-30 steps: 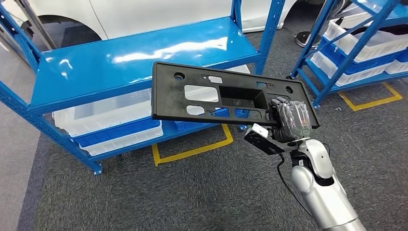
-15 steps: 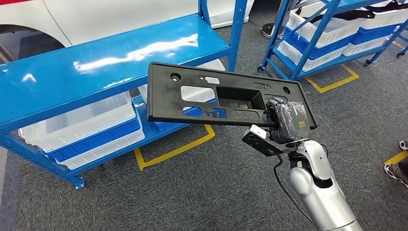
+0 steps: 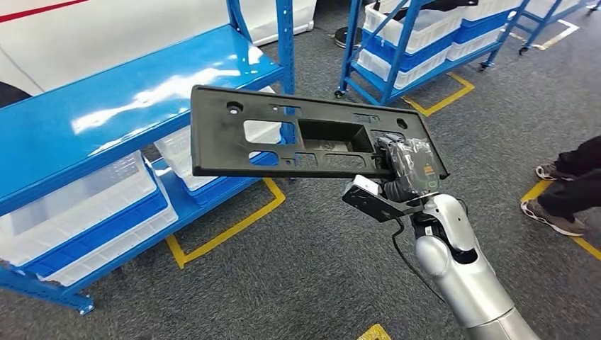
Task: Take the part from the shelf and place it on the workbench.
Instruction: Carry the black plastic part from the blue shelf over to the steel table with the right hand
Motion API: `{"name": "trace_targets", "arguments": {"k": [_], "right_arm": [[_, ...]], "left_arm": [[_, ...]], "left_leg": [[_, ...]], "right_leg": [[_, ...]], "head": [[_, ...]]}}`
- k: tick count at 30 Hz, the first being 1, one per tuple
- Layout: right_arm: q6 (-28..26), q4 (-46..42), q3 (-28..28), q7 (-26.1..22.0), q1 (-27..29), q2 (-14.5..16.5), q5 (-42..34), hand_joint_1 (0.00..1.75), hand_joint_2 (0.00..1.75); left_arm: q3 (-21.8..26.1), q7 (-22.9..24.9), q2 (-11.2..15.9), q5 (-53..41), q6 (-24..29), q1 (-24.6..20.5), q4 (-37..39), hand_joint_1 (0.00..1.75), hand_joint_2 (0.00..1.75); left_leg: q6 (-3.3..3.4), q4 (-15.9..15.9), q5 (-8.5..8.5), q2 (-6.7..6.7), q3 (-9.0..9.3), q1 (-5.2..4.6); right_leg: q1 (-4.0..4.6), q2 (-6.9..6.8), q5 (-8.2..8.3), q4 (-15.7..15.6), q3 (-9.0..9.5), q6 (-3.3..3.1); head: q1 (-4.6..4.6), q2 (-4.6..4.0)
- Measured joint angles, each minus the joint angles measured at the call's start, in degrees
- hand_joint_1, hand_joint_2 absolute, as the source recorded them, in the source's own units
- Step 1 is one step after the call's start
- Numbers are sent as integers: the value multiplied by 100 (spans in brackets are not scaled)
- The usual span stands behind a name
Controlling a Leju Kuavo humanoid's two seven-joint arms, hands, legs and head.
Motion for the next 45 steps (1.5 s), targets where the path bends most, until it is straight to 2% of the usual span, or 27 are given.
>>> {"name": "trace_targets", "arguments": {"k": [2,4,6,8,10,11,12,13,15,17,19,21,23,25,26,27,28,29,31,33,35,37,39,41,42,43,45], "right_arm": [[76,-26,-36,-75,49,-57,10,175,175],[195,-63,-58,-108,94,-101,51,175,175],[272,-115,-86,-114,134,-147,91,175,175],[301,-168,-116,-114,140,-164,99,175,175],[311,-193,-132,-113,146,-166,98,175,175],[315,-197,-134,-112,156,-167,98,175,175],[319,-197,-135,-111,166,-169,98,175,175],[321,-199,-139,-110,173,-171,98,175,175],[322,-217,-150,-110,169,-174,98,175,175],[322,-247,-160,-111,160,-174,98,175,175],[324,-265,-172,-111,164,-187,98,175,175],[335,-281,-187,-102,174,-207,98,175,175],[365,-308,-193,-86,177,-214,98,175,175],[395,-325,-194,-79,192,-214,98,175,175],[402,-327,-194,-78,207,-214,98,175,175],[406,-327,-194,-77,220,-215,98,175,175],[408,-328,-194,-76,230,-215,98,175,175],[409,-334,-194,-75,234,-215,98,175,175],[412,-349,-197,-74,230,-215,98,175,175],[421,-369,-203,-73,231,-218,96,175,175],[442,-388,-231,-73,257,-227,90,175,175],[472,-410,-282,-74,274,-239,84,175,175],[491,-430,-319,-77,273,-241,82,175,175],[500,-436,-328,-79,295,-241,81,175,175],[505,-437,-331,-79,316,-241,81,175,175],[510,-437,-333,-79,334,-242,81,175,175],[518,-447,-346,-79,351,-242,80,175,175]], "left_arm": [[-76,-111,-236,-160,108,371,-80,0,175],[-95,-95,-407,-281,39,529,-135,0,175],[-84,-54,-503,-393,-70,554,-234,0,175],[-65,-23,-543,-464,-146,564,-334,0,175],[-46,-2,-558,-490,-174,587,-403,0,175],[-39,5,-565,-500,-181,596,-427,0,175],[-34,10,-576,-505,-188,601,-445,0,175],[-33,11,-589,-508,-191,603,-458,0,175],[-30,11,-622,-508,-193,603,-480,0,175],[-24,11,-641,-511,-197,601,-500,0,175],[-9,11,-653,-536,-220,598,-526,0,175],[14,12,-667,-587,-267,596,-569,0,175],[56,13,-682,-655,-317,607,-609,0,175],[106,15,-694,-729,-361,623,-641,0,175],[127,16,-698,-758,-375,629,-657,0,175],[148,17,-704,-775,-385,633,-671,0,175],[166,18,-709,-789,-390,636,-687,0,175],[183,18,-715,-797,-393,636,-704,0,175],[211,18,-726,-810,-401,632,-733,0,175],[236,18,-745,-827,-414,635,-766,0,175],[265,16,-773,-889,-449,634,-820,0,175],[321,5,-802,-992,-499,627,-891,0,175],[395,-7,-831,-1080,-539,627,-943,0,175],[458,-10,-851,-1132,-560,628,-968,0,175],[485,-11,-858,-1156,-567,627,-977,0,175],[509,-13,-870,-1173,-573,623,-988,0,175],[548,-22,-898,-1206,-585,611,-1013,0,175]], "left_leg": [[22,-317,22,-155,138,5],[54,-374,24,-55,153,6],[145,-440,73,53,168,32],[209,-477,98,180,183,38],[213,-475,94,334,186,25],[205,-472,87,417,189,22],[191,-470,77,497,194,22],[174,-467,64,572,206,23],[118,-453,24,698,231,8],[55,-440,-11,800,251,-20],[-7,-448,-30,896,278,-28],[-63,-358,-134,797,269,-8],[-84,154,-462,516,53,10],[-80,947,-814,353,-328,7],[-75,1196,-861,330,-461,4],[-65,1230,-785,320,-495,3],[-49,1046,-611,306,-425,3],[-26,684,-376,253,-268,3],[22,-28,-79,-19,42,13],[48,-312,-39,-183,161,0],[85,-381,-2,-58,190,-7],[146,-476,62,92,228,14],[184,-519,87,245,243,8],[194,-516,77,408,240,-3],[191,-515,68,487,243,-5],[182,-514,55,562,252,-5],[145,-511,19,694,290,-9]], "right_leg": [[-26,181,15,40,-81,67],[-49,288,53,31,-145,148],[-25,37,-45,158,-213,205],[-27,-352,-365,709,-463,247],[-74,-486,-665,1414,-796,295],[-96,-506,-686,1574,-868,316],[-112,-529,-603,1512,-824,329],[-122,-571,-438,1237,-664,334],[-98,-777,-137,462,-223,316],[-43,-899,-62,63,-19,268],[-13,-807,-71,33,-31,206],[-33,-700,-58,5,-18,139],[-52,-600,-43,-20,-3,65],[-32,-474,-41,-18,-7,19],[-21,-401,-40,-13,-7,15],[-12,-324,-39,-3,-8,13],[-8,-247,-39,9,-8,13],[-7,-168,-41,24,-8,16],[-10,-26,-43,68,-35,41],[-41,106,-19,86,-91,112],[-66,207,22,69,-131,196],[-53,-24,-80,216,-215,251],[-60,-383,-413,781,-484,310],[-96,-495,-686,1453,-803,377],[-114,-514,-687,1584,-860,402],[-129,-537,-571,1459,-786,417],[-138,-699,-233,693,-362,417]], "head": [[0,0],[0,0],[14,0],[29,0],[33,0],[33,0],[33,0],[33,0],[34,0],[27,0],[21,0],[21,0],[17,0],[15,0],[15,0],[15,0],[15,0],[15,0],[19,0],[20,0],[19,0],[31,0],[44,0],[47,0],[47,0],[48,0],[47,0]]}}
